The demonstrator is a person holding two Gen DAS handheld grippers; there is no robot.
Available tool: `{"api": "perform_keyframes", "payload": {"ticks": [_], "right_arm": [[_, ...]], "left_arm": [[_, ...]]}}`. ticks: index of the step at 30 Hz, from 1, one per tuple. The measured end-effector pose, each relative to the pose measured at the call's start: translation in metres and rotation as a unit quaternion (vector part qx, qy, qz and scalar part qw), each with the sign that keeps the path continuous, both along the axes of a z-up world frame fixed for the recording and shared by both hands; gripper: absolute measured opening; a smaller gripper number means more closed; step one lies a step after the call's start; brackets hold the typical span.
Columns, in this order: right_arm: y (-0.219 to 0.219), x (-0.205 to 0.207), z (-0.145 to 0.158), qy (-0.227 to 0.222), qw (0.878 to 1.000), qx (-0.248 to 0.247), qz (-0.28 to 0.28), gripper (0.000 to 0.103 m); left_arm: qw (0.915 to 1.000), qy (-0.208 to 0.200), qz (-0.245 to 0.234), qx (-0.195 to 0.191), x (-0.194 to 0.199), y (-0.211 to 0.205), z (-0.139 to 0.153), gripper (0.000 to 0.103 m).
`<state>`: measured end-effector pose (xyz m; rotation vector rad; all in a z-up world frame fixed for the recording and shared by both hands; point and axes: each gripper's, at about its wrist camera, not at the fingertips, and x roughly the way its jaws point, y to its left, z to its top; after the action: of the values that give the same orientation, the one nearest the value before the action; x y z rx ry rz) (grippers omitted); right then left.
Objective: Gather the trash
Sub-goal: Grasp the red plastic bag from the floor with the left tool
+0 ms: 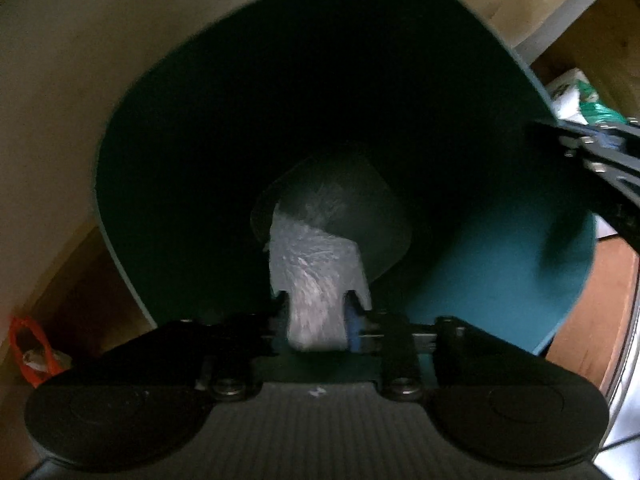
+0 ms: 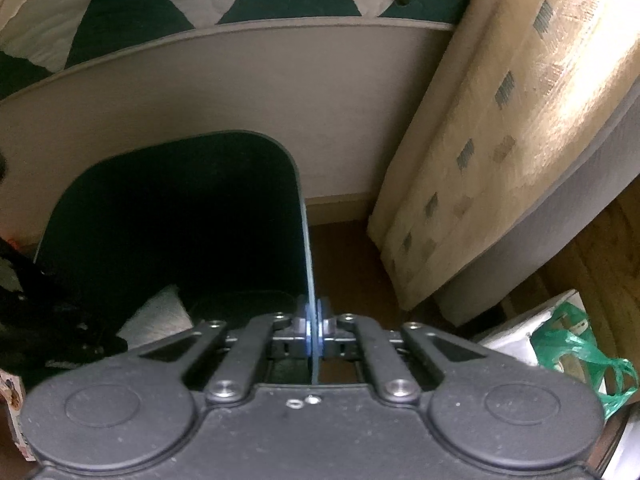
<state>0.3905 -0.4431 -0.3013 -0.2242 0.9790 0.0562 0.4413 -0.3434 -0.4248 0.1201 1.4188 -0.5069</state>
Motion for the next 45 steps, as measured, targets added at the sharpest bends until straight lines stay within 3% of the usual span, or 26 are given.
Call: {"api": "perform_keyframes", "payload": {"ticks": [3, 9, 15, 20, 24, 30, 35, 38, 41, 45], "right_arm": [[-0.001, 0.003, -0.001, 0.002, 1.000, -0.001, 0.001, 0.002], [-0.006, 0.008, -0.004, 0.014, 1.000, 0.003, 0.003, 0.002], [-0.012, 0.007, -0.007, 0.039, 0.999, 0.012, 0.017, 0.004], [-0.017, 0.006, -0.008, 0.072, 0.997, 0.028, 0.024, 0.007], [-0.014, 0.005, -0.011, 0.100, 0.994, 0.025, 0.037, 0.009], [-0.008, -0.002, -0.018, 0.146, 0.988, 0.021, 0.055, 0.011], [-0.003, -0.002, -0.030, 0.174, 0.983, 0.040, 0.045, 0.011], [0.005, 0.000, -0.038, 0.187, 0.980, 0.058, 0.043, 0.011], [0.012, 0.003, -0.048, 0.202, 0.976, 0.070, 0.045, 0.011], [0.016, 0.006, -0.050, 0.201, 0.976, 0.068, 0.048, 0.011]], "left_arm": [[0.9998, -0.017, 0.001, -0.014, -0.003, 0.001, 0.010, 0.051], [0.9980, -0.039, 0.022, -0.045, -0.010, 0.024, 0.031, 0.064], [0.9956, -0.072, 0.051, -0.031, -0.018, 0.077, 0.058, 0.065], [0.9925, -0.074, 0.097, 0.003, -0.024, 0.124, 0.055, 0.065], [0.9878, -0.059, 0.135, 0.052, -0.025, 0.164, 0.032, 0.065], [0.9741, -0.022, 0.194, 0.114, -0.031, 0.209, -0.030, 0.065], [0.9681, 0.010, 0.214, 0.130, -0.038, 0.230, -0.066, 0.065], [0.9614, 0.019, 0.242, 0.130, -0.038, 0.256, -0.073, 0.065], [0.9546, 0.026, 0.264, 0.135, -0.036, 0.279, -0.089, 0.081], [0.9372, 0.060, 0.312, 0.144, -0.031, 0.315, -0.124, 0.081]]}}
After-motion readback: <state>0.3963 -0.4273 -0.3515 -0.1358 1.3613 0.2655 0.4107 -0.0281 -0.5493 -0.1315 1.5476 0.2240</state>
